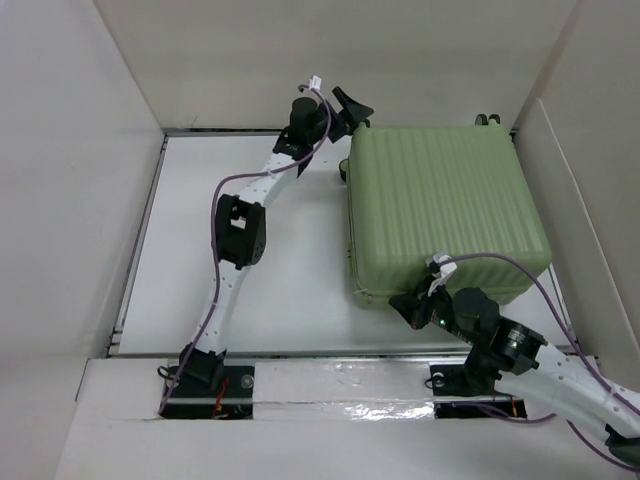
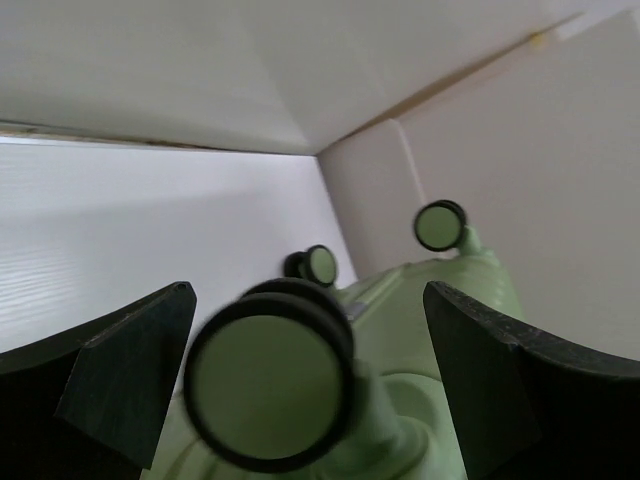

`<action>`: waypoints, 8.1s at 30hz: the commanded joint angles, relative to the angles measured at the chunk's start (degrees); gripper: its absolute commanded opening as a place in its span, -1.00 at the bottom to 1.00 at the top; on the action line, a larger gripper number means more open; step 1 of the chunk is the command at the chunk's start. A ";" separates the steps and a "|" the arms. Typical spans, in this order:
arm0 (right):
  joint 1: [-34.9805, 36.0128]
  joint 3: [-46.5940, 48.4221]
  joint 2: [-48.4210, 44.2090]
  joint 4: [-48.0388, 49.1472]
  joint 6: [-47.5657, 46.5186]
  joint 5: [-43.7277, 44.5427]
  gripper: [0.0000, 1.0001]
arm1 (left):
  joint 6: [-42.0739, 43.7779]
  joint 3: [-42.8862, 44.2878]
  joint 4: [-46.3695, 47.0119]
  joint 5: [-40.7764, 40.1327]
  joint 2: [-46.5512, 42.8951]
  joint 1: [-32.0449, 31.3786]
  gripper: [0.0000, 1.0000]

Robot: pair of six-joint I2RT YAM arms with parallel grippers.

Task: Pack the luggage

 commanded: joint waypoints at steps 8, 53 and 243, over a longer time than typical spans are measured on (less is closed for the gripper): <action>-0.14 0.18 -2.89 -3.60 6.07 5.29 -0.41 | -12.12 -0.79 20.35 5.18 3.29 -3.37 0.86; -39.42 -3.24 14.09 31.28 -14.58 -21.67 -0.92 | -8.10 -90.68 49.90 -8.70 -60.60 19.93 -1.00; 1.97 1.58 37.01 49.13 -11.85 -4.98 -1.00 | 18.96 -47.80 10.70 0.34 -39.60 6.30 0.69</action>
